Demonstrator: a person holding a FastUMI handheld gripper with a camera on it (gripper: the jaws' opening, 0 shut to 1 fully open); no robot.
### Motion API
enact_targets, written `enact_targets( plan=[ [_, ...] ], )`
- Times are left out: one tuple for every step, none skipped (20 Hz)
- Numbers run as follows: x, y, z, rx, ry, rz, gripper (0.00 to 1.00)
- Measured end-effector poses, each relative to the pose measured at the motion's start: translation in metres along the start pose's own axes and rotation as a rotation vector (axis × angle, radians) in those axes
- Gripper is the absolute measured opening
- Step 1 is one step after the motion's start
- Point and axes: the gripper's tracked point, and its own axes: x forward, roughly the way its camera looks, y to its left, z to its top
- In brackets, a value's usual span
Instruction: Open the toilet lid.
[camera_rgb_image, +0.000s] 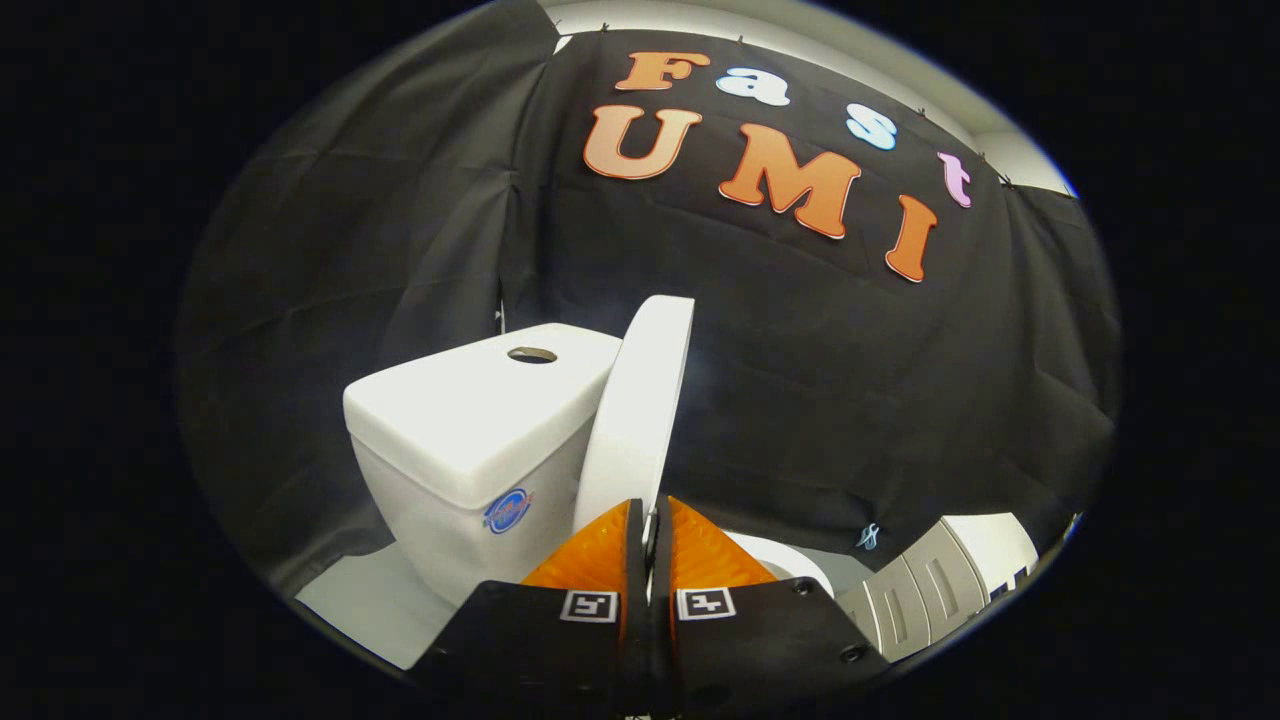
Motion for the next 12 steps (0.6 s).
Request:
enact_targets(
  plan=[
    [0.0,0.006,0.001,-0.007,-0.002,0.005,0.08],
    [0.0,0.011,0.001,-0.01,-0.004,0.009,0.08],
    [0.003,0.016,0.002,-0.011,-0.005,0.014,0.08],
    [0.003,0.02,0.003,-0.011,-0.005,0.017,0.08],
    [0.004,0.023,0.004,-0.013,-0.005,0.016,0.08],
    [0.004,0.026,0.005,-0.017,-0.007,0.014,0.08],
    [0.005,0.027,0.005,-0.02,-0.008,0.015,0.08],
    [0.005,0.031,0.007,-0.018,-0.009,0.016,0.08],
    [0.007,0.034,0.007,-0.02,-0.01,0.02,0.08],
    [0.005,0.036,0.007,-0.03,-0.01,0.011,0.08],
    [0.006,0.035,0.008,-0.034,-0.01,0.007,0.08],
    [0.007,0.035,0.008,-0.037,-0.009,0.003,0.08]
  ],
)
